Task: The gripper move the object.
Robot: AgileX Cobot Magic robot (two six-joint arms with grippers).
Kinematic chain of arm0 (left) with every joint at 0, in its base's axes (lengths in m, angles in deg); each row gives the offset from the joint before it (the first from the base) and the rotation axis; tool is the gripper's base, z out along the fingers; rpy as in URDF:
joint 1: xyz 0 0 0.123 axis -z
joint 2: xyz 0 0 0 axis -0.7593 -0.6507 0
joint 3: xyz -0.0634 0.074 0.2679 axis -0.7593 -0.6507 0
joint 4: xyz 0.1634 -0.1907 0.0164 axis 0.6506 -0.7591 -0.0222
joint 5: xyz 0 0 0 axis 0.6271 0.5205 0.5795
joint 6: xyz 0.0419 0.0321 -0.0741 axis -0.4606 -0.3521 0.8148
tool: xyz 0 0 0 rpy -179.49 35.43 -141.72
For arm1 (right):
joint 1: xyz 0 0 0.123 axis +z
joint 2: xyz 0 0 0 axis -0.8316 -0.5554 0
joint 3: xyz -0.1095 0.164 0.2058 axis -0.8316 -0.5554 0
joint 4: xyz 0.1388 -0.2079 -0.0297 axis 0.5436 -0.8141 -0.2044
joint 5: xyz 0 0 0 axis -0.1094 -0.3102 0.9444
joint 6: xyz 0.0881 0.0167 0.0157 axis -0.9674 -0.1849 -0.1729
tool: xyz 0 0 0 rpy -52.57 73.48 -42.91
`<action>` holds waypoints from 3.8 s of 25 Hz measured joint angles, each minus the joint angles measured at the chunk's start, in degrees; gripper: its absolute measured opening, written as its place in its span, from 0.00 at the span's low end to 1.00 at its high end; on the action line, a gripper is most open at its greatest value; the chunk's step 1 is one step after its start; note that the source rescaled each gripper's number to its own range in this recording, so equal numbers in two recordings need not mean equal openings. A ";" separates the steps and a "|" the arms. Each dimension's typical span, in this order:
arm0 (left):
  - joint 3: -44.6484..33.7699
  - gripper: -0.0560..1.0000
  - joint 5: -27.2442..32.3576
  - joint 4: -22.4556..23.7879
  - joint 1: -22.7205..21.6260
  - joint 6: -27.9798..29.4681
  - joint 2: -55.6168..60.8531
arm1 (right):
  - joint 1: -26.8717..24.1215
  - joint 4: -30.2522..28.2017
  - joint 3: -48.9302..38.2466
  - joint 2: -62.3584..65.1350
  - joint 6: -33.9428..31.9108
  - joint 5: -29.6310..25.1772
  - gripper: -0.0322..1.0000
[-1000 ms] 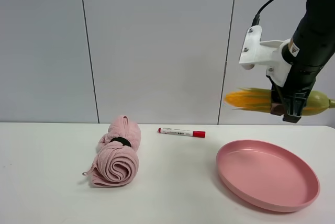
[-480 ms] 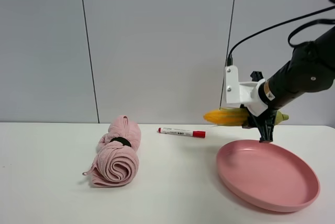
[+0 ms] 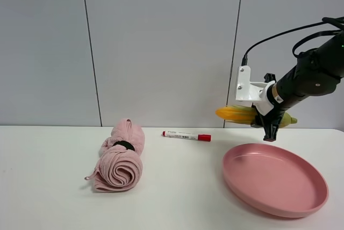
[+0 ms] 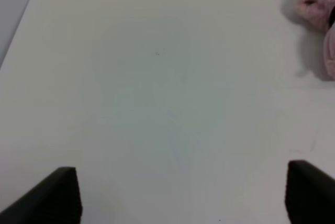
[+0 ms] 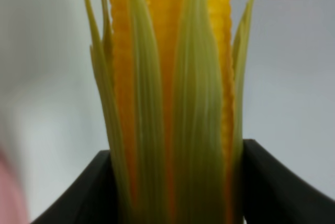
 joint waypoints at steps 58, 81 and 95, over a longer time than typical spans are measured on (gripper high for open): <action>0.00 1.00 0.00 0.04 0.00 0.00 0.00 | -4.85 18.12 2.09 9.54 -0.65 9.03 0.57; 0.00 1.00 0.00 -0.01 0.00 0.00 0.00 | -10.27 55.32 -18.64 64.48 -10.99 -33.01 0.83; 0.00 1.00 0.00 -0.01 0.00 0.00 0.00 | -12.85 57.41 -25.75 88.48 -18.48 -64.84 0.80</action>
